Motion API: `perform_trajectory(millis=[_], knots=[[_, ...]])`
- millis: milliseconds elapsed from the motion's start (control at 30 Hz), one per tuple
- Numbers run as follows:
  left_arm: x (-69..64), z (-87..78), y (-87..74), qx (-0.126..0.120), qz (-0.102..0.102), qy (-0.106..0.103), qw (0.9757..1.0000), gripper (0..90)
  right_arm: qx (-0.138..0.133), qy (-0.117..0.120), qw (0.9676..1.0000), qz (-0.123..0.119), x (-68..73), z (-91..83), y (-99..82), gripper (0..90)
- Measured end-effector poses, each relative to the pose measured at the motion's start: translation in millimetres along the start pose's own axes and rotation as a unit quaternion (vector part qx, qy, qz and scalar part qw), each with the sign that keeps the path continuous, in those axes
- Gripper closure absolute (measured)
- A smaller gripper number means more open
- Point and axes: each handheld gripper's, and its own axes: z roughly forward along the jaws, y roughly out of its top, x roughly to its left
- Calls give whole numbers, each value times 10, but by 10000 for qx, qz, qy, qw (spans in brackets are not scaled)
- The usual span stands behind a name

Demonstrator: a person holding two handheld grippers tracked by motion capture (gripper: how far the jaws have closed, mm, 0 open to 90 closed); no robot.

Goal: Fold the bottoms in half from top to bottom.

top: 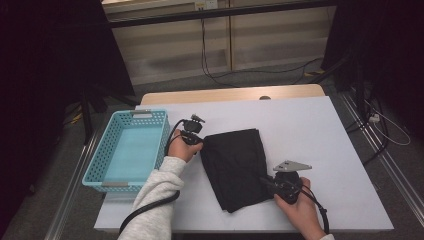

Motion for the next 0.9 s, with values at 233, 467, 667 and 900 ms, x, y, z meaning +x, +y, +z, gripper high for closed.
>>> perform_trajectory(millis=[233,467,667,900], knots=[[43,-112,76,50,-100,-1,9999,859,-77,105,9998,152,-12,-4,-9,799],[56,-389,233,344,-36,-56,9994,864,-44,141,9998,155,-4,-39,34,811],[91,-505,293,658,-19,-42,9978,865,-128,205,9996,122,61,-95,112,817],[136,-620,340,1052,20,-8,9945,864,-156,286,9994,95,139,-88,144,821]])
